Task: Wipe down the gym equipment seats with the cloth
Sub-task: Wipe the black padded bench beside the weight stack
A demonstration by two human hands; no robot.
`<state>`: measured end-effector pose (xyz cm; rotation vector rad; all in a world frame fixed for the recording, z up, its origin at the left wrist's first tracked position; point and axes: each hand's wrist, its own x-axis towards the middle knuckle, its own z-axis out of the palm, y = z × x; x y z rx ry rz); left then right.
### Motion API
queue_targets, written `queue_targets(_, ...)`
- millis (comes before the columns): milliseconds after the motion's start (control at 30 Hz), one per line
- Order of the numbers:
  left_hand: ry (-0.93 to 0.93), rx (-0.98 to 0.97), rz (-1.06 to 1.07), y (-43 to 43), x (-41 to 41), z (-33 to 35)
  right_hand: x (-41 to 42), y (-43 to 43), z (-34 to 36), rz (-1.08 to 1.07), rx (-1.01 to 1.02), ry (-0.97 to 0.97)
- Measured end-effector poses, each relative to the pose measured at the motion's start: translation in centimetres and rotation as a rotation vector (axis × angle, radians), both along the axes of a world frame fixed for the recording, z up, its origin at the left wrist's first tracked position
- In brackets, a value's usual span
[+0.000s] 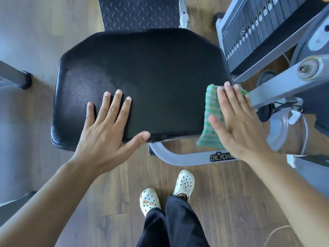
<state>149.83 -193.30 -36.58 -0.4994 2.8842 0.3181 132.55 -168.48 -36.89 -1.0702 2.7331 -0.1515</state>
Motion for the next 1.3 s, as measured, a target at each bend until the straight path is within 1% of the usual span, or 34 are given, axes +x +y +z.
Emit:
queue_targets(100,0.060,0.027,0.082,0.8,-1.6,0.4,-0.6,-1.9,-0.6,-0.134,0.015,0.045)
queue_targets(233,0.111,0.039,0.094,1.3,-5.6,-0.1,-3.7,-5.4,-1.3,-0.236,0.049,0.042)
queue_targets(300,0.125,0.047,0.093,1.4,-7.6,-0.5,-4.9,-7.4,-1.7,-0.213,0.050,0.045)
queue_targets(400,0.121,0.042,0.089,1.3,-9.8,-1.1,-4.4,-9.0,-1.7,-0.100,0.042,0.054)
queue_targets(467,0.093,0.028,0.102,1.1,-10.3,-1.5,-2.8,-8.2,-1.2,-0.008,0.026,0.044)
queue_targets(533,0.078,0.009,0.107,1.0,-10.3,-1.9,-1.3,-6.2,-1.0,0.034,0.009,0.045)
queue_targets(600,0.072,0.000,0.110,1.0,-10.1,-2.1,-1.0,-4.2,-1.0,-0.045,0.011,0.053)
queue_targets(667,0.067,0.001,0.123,1.0,-10.2,-2.2,-2.6,-3.8,-1.2,-0.207,0.021,0.041)
queue_targets(733,0.064,0.001,0.131,1.1,-10.3,-2.1,-5.2,-5.5,-1.5,-0.330,0.018,0.012)
queue_targets(767,0.064,0.001,0.130,1.1,-10.4,-2.1,-6.5,-6.9,-1.7,-0.334,0.021,0.010)
queue_targets(800,0.063,0.002,0.126,1.1,-10.4,-2.0,-7.3,-8.3,-1.9,-0.290,0.028,0.016)
queue_targets(867,0.062,0.014,0.122,1.1,-10.4,-2.0,-7.6,-10.7,-2.0,-0.105,0.034,0.021)
queue_targets(933,0.073,0.041,0.117,0.9,-10.3,-1.8,-6.2,-11.2,-2.0,0.070,0.021,0.018)
queue_targets(967,0.084,0.060,0.121,0.9,-10.3,-1.7,-5.3,-10.6,-1.8,0.115,0.012,0.016)
queue_targets(1033,0.122,0.090,0.162,0.6,-10.3,-1.3,-4.2,-9.1,-1.6,0.089,-0.004,0.024)
queue_targets(1100,0.148,0.089,0.213,-0.1,-10.5,-1.1,-4.7,-8.2,-1.5,-0.031,-0.001,0.045)
queue_targets(1200,0.147,0.040,0.239,-2.3,-11.2,-1.5,-7.5,-10.4,-2.0,-0.175,0.034,0.065)
queue_targets(1233,0.141,0.028,0.241,-3.0,-11.5,-1.6,-8.5,-11.8,-2.3,-0.180,0.043,0.059)
queue_targets(1300,0.129,0.023,0.248,-4.3,-12.1,-2.0,-10.1,-15.2,-2.8,-0.115,0.053,0.044)
